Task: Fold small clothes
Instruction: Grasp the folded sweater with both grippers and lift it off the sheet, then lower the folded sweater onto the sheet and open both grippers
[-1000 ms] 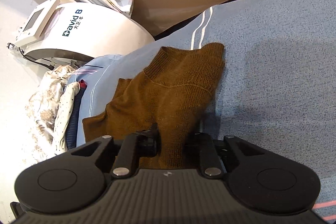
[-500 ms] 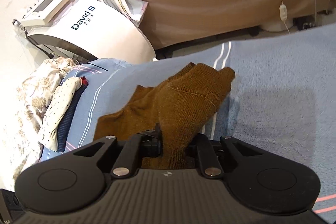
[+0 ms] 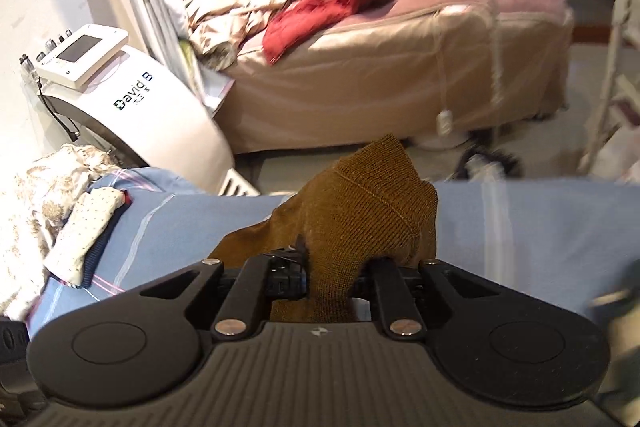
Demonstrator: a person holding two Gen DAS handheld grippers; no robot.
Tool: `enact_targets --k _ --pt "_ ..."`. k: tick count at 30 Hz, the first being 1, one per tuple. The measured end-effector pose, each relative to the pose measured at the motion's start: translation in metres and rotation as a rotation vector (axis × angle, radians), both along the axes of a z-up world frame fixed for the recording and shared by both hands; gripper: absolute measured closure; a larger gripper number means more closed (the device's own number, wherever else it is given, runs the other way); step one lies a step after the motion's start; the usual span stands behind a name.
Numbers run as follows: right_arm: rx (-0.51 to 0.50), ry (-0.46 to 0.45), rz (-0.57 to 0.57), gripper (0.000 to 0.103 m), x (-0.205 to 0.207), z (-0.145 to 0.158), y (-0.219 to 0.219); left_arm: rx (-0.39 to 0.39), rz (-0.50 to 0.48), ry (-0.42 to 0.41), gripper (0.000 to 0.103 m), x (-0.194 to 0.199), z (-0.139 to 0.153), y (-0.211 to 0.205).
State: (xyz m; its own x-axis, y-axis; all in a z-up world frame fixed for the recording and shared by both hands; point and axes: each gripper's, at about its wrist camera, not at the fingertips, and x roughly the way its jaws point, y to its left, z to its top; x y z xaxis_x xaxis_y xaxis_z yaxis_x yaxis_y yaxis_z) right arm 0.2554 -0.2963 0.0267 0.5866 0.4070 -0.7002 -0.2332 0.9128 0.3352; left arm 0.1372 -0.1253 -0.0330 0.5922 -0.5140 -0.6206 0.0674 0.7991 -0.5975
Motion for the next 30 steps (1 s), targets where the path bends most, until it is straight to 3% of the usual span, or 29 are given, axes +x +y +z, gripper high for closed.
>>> enact_targets --k 4,8,12,15,20,23,26,28,30 --pt "-0.083 -0.003 -0.015 0.082 -0.001 0.048 -0.089 -0.106 -0.087 -0.019 0.092 0.002 0.031 -0.099" --pt "-0.159 0.053 -0.022 0.082 0.011 0.076 -0.167 -0.175 -0.143 0.003 0.092 -0.004 0.043 -0.186" --pt "-0.176 0.137 -0.064 0.082 0.018 0.069 -0.224 -0.194 -0.160 0.073 0.092 -0.021 0.031 -0.250" --pt "-0.206 0.229 -0.084 0.082 0.019 0.037 -0.254 -0.151 -0.180 0.119 0.092 -0.038 0.012 -0.285" --pt "-0.228 0.297 -0.157 0.082 0.009 -0.016 -0.302 -0.089 -0.200 0.199 0.092 -0.058 -0.025 -0.316" --pt "-0.216 0.269 -0.151 0.082 0.004 -0.038 -0.309 -0.008 -0.227 0.172 0.090 -0.058 -0.039 -0.319" --pt "-0.192 0.221 -0.164 0.078 0.003 -0.046 -0.314 0.068 -0.273 0.139 0.077 -0.054 -0.045 -0.315" --pt "-0.189 0.182 -0.168 0.069 -0.002 -0.044 -0.319 0.087 -0.293 0.131 0.057 -0.052 -0.038 -0.310" --pt "-0.189 0.115 -0.199 0.060 -0.012 -0.032 -0.322 0.129 -0.324 0.086 0.054 -0.055 -0.022 -0.307"
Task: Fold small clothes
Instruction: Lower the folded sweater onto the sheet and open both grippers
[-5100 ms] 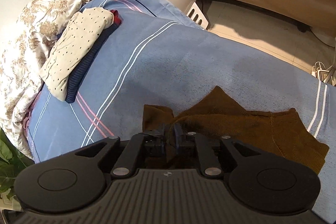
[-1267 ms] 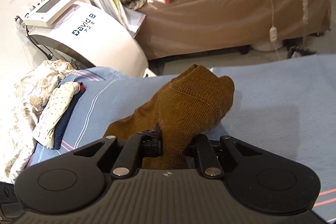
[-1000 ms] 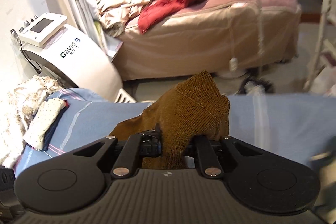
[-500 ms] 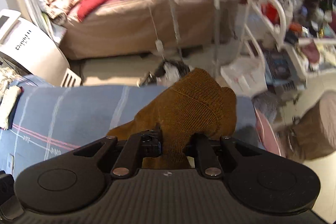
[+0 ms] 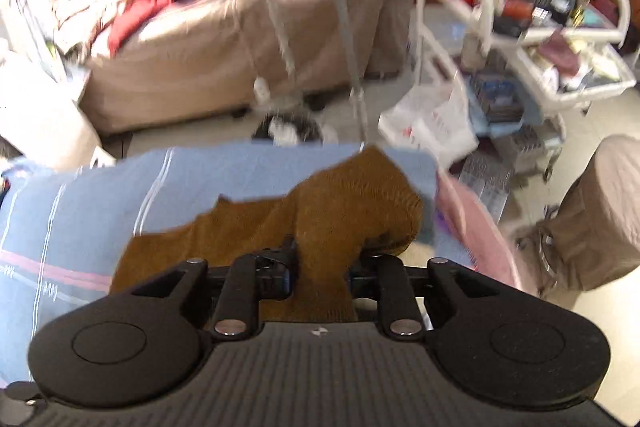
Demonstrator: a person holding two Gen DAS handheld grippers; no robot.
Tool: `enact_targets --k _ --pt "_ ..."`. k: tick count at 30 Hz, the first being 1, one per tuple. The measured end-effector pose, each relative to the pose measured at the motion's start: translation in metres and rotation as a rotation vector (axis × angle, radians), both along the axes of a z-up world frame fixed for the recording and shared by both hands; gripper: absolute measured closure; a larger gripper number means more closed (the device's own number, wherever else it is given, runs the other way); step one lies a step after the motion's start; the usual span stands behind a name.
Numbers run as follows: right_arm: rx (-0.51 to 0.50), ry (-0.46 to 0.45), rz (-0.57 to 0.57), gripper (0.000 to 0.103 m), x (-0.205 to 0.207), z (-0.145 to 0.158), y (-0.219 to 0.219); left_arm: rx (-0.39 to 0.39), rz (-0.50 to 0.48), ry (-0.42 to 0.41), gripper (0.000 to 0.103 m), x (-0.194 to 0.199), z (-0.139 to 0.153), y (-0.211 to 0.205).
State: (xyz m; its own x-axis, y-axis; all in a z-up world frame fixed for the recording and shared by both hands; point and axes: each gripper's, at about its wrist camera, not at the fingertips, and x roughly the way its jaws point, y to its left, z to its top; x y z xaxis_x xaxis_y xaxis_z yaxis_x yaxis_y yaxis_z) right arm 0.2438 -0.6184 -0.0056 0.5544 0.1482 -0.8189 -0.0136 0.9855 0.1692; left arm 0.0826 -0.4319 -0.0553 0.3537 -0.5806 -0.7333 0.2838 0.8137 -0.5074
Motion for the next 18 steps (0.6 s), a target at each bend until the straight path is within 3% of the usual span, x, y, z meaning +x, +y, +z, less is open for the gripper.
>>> enact_targets --k 4,7,11,13,14,18 --pt "-0.097 -0.175 -0.030 0.055 -0.030 0.034 0.001 0.017 -0.071 -0.150 0.037 0.003 0.038 0.010" --pt "-0.060 -0.265 0.023 0.055 -0.063 0.055 0.006 0.011 -0.166 -0.276 0.033 -0.001 0.060 0.000" --pt "-0.048 -0.284 0.125 0.058 -0.107 0.057 0.026 0.009 -0.299 -0.340 0.033 0.005 0.067 -0.023" --pt "-0.090 -0.256 0.171 0.074 -0.120 0.045 0.035 0.048 -0.326 -0.353 0.035 0.007 0.062 -0.033" --pt "-0.118 -0.235 0.182 0.075 -0.122 0.038 0.039 0.070 -0.343 -0.359 0.036 0.007 0.058 -0.037" --pt "-0.182 -0.217 0.138 0.076 -0.126 0.011 0.026 0.146 -0.388 -0.348 0.038 0.009 0.038 -0.048"
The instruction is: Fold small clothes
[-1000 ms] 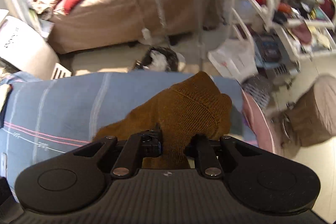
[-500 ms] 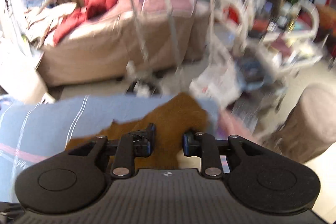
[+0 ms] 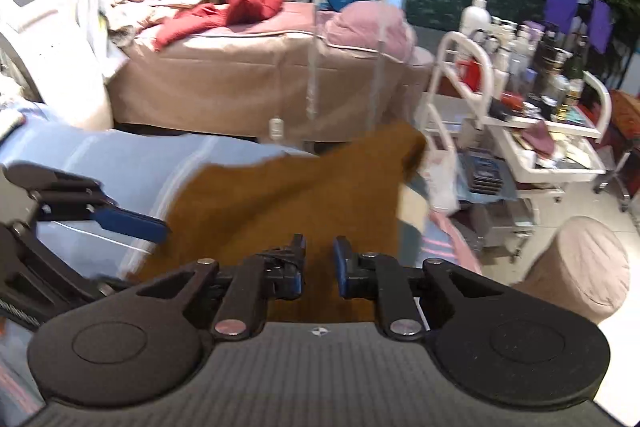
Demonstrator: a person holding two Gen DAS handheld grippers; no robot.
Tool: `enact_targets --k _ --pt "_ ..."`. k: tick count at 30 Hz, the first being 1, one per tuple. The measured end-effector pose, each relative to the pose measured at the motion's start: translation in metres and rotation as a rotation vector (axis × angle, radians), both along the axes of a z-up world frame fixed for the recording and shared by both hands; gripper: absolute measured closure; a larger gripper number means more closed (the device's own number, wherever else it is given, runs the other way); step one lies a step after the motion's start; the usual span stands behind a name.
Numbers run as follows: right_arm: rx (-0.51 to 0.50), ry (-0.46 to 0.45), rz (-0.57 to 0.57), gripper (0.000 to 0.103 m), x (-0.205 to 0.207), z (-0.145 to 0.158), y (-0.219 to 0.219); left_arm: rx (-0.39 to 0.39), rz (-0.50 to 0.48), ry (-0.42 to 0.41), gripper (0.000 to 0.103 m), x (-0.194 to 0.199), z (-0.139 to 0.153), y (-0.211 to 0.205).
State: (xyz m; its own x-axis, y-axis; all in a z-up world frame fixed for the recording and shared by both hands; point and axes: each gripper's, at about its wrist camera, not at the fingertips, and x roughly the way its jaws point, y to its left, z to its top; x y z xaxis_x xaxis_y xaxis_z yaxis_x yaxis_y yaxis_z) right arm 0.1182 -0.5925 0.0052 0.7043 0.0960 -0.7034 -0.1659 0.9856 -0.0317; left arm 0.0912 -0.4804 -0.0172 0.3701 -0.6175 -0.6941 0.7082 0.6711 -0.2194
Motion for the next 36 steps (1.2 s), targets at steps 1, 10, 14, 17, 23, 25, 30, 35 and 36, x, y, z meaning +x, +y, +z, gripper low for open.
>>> enact_targets --k 1,10,14,17,23,25,30,35,36 --pt "0.017 0.004 -0.020 0.079 0.000 -0.004 -0.006 0.014 0.005 0.010 0.038 0.002 -0.004 -0.002" --pt "0.082 0.034 -0.093 0.082 -0.005 -0.025 -0.027 0.080 0.011 0.020 0.036 0.014 -0.031 -0.018" --pt "0.105 0.026 -0.117 0.082 -0.009 -0.031 -0.029 0.090 0.009 0.013 0.035 0.014 -0.034 -0.020" --pt "0.094 0.020 -0.117 0.082 -0.010 -0.031 -0.025 0.100 0.016 0.017 0.033 0.016 -0.033 -0.021" --pt "0.213 -0.023 -0.309 0.046 -0.026 -0.005 -0.025 0.096 0.035 -0.053 0.000 0.000 0.007 -0.008" --pt "0.266 -0.056 -0.377 0.017 -0.041 0.013 -0.021 0.089 0.048 -0.090 0.000 -0.005 0.028 0.001" --pt "0.199 -0.055 -0.424 0.000 -0.069 0.059 0.021 0.156 0.076 -0.116 0.000 -0.015 0.074 0.011" --pt "0.118 -0.027 -0.409 0.000 -0.086 0.083 0.061 0.222 0.068 -0.106 0.000 -0.025 0.093 0.011" --pt "0.088 -0.023 -0.410 0.000 -0.087 0.085 0.066 0.224 0.065 -0.107 0.000 -0.028 0.095 0.012"
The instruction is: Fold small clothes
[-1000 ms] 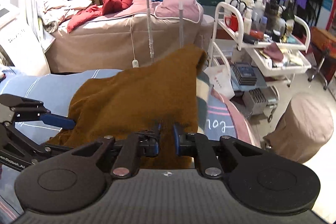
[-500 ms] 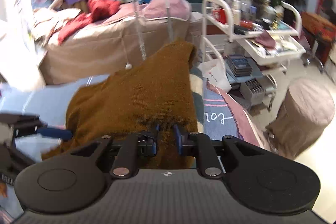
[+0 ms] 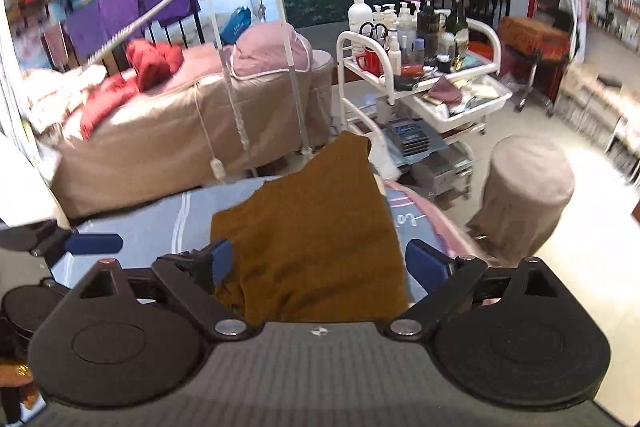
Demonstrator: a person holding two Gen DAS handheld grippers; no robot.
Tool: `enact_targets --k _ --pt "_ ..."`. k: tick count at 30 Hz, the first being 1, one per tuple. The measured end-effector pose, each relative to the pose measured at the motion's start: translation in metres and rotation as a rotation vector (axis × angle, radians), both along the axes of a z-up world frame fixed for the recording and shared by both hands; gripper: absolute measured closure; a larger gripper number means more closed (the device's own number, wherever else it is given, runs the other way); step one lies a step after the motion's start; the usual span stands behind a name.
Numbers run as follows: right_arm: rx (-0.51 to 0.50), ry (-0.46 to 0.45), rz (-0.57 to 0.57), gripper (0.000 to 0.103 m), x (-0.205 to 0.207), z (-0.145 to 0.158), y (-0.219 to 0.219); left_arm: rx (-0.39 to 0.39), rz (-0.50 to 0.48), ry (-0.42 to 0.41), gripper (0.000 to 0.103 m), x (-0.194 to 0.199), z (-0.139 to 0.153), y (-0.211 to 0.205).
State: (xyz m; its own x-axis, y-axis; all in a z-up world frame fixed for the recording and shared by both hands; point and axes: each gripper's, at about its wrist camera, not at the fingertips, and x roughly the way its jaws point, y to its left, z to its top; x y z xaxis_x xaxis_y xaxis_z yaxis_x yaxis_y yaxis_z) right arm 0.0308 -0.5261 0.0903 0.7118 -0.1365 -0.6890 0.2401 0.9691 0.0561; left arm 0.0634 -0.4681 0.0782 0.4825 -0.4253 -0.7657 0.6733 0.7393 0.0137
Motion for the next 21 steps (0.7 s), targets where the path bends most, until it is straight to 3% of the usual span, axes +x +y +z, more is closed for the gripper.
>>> enact_targets --k 3,9,17,21 --pt "-0.059 0.024 0.006 0.000 -0.001 0.001 0.011 0.006 -0.003 -0.021 0.000 -0.009 0.006 0.003" --pt "-0.055 0.062 0.004 0.000 -0.001 -0.007 0.014 0.044 0.010 -0.013 0.000 -0.016 0.006 0.004" --pt "-0.042 0.078 0.003 0.000 0.002 -0.013 0.017 0.014 0.013 0.040 0.000 -0.012 -0.001 0.009" --pt "-0.043 0.086 0.010 0.000 0.004 -0.016 0.018 0.039 0.028 0.038 0.000 -0.011 -0.006 0.004"
